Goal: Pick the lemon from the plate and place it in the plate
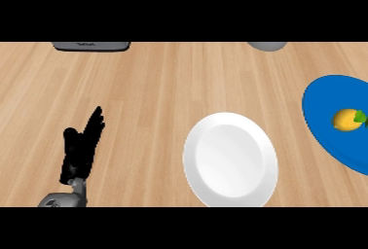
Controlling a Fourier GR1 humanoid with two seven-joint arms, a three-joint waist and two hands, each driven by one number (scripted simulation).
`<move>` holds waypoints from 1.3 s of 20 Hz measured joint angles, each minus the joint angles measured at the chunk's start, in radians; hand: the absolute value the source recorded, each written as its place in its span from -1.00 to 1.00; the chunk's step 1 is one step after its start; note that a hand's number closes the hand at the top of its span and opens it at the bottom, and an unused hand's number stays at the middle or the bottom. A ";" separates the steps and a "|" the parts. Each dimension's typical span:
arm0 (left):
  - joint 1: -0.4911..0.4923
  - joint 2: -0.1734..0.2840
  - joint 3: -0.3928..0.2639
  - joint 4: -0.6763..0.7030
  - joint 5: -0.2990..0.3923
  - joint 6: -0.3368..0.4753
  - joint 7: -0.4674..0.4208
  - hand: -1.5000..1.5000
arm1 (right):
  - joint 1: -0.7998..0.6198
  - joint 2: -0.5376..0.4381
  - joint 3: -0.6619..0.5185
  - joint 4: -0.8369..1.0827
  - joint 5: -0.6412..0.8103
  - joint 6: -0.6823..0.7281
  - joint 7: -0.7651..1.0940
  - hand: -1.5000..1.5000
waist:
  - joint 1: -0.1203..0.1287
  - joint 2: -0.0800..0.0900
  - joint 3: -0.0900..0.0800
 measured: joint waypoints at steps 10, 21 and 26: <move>-0.003 -0.005 -0.008 -0.008 -0.005 -0.006 0.009 0.00 | 0.014 0.018 0.034 0.002 -0.007 -0.050 -0.030 -1.00 | 0.008 0.000 0.000; 0.000 0.000 0.008 0.002 0.000 -0.019 -0.015 0.00 | 0.035 0.003 0.059 0.048 0.009 -0.126 -0.079 -1.00 | 0.012 0.003 0.001; -0.007 -0.006 0.007 0.013 -0.009 -0.013 -0.019 0.00 | 0.058 -0.014 0.064 0.068 0.014 -0.148 -0.102 -1.00 | 0.012 0.004 0.001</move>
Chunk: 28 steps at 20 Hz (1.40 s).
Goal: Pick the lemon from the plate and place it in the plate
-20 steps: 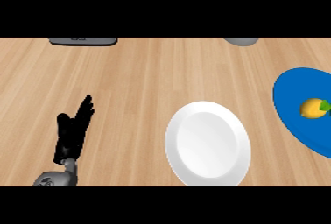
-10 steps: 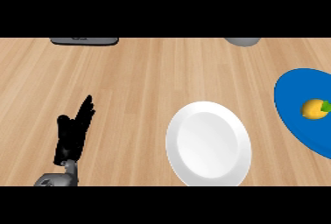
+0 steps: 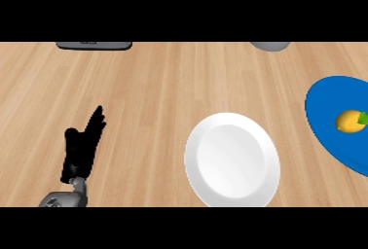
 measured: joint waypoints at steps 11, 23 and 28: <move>-0.007 0.007 0.008 -0.008 0.007 -0.013 0.009 0.00 | 0.035 -0.037 -0.015 0.029 -0.013 -0.031 -0.022 -1.00 | 0.006 0.003 0.003; -0.002 -0.014 -0.011 -0.030 -0.002 -0.005 0.026 0.00 | 0.052 -0.092 -0.071 0.053 -0.064 -0.048 -0.011 -1.00 | 0.012 0.006 0.005; -0.008 -0.013 -0.011 -0.028 -0.005 -0.004 0.031 0.00 | 0.078 -0.099 -0.078 0.056 -0.068 -0.060 -0.019 -1.00 | 0.012 0.009 0.007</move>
